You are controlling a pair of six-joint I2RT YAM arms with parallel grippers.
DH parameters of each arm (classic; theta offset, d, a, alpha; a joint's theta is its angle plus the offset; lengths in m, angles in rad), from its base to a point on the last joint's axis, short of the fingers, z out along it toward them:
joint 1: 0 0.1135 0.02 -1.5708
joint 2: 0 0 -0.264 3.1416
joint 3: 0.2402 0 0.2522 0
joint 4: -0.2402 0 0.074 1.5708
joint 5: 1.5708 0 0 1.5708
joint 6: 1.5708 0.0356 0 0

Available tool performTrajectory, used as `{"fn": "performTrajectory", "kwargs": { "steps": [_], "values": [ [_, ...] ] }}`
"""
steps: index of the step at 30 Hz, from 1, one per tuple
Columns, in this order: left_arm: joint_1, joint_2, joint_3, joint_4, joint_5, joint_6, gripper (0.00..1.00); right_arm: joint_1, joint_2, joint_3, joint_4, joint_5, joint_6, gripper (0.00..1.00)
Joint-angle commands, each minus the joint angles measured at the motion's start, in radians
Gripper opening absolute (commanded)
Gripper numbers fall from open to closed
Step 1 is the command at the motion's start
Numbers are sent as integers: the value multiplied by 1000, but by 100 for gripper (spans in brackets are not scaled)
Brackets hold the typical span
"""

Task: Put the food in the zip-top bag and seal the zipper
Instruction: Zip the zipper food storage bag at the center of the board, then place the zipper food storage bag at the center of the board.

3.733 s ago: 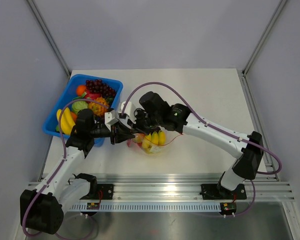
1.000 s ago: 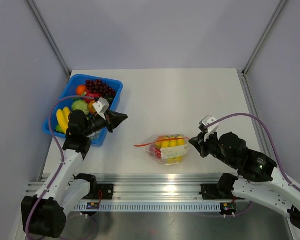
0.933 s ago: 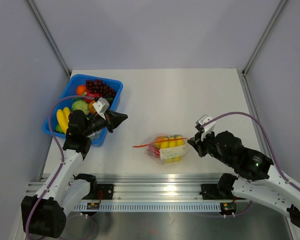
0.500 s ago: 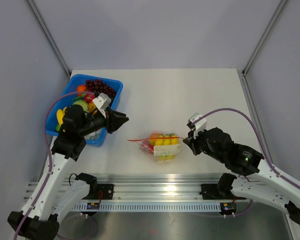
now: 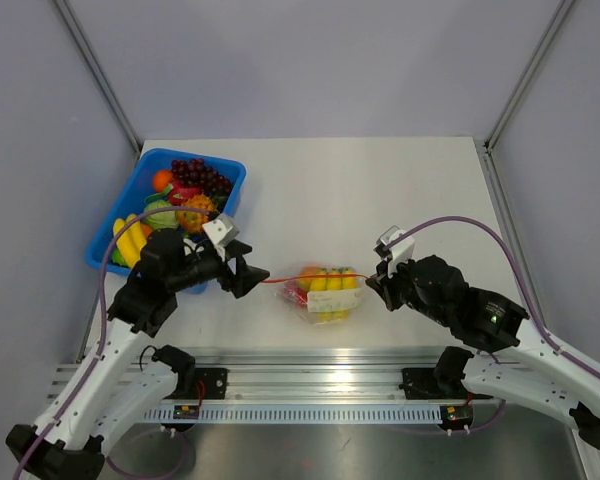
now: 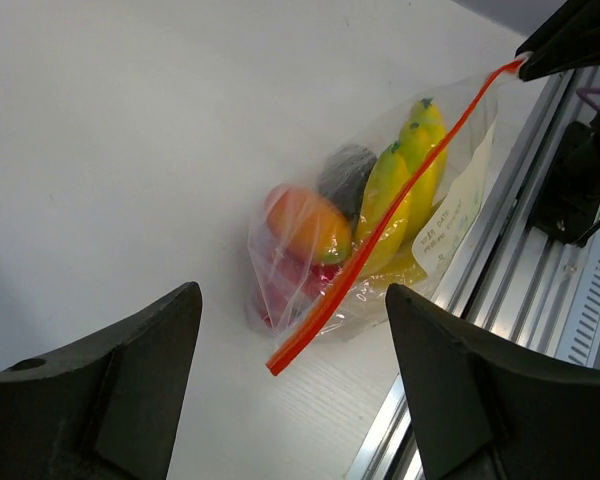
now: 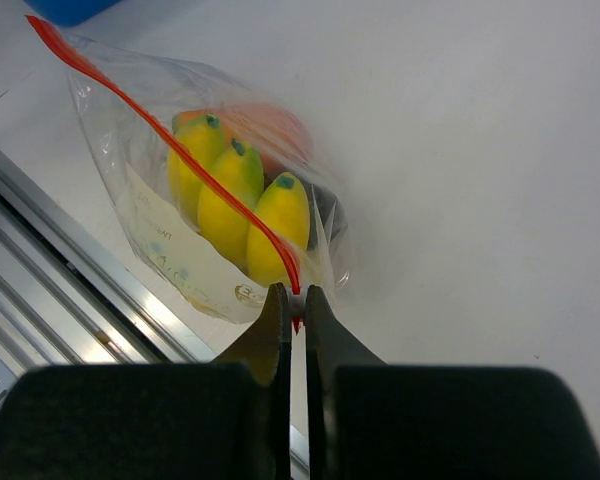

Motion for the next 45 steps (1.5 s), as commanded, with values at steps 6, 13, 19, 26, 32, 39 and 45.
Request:
{"fn": "performTrajectory", "kwargs": {
  "steps": [6, 13, 19, 26, 32, 39, 45],
  "values": [
    [-141, 174, 19, 32, -43, 112, 77, -7, 10, 28, 41, -9, 15, 2],
    [-207, 272, 44, 38, -68, 152, 73, -7, 22, 28, 53, -9, 12, 2],
    [-207, 387, 95, 65, -72, 158, 24, -7, 41, 43, 69, 45, 6, 1],
    [-207, 493, 208, 136, -91, 135, 0, -19, 168, 160, 92, 221, -71, 0],
    [-207, 669, 427, 196, -109, 103, 0, -264, 286, 316, 173, 223, -226, 0],
    [-225, 942, 759, 291, -100, -13, 0, -458, 375, 457, 245, 242, -350, 0],
    [-250, 1014, 813, 309, -137, -63, 99, -458, 271, 315, 188, 181, -269, 46]
  ]
}}
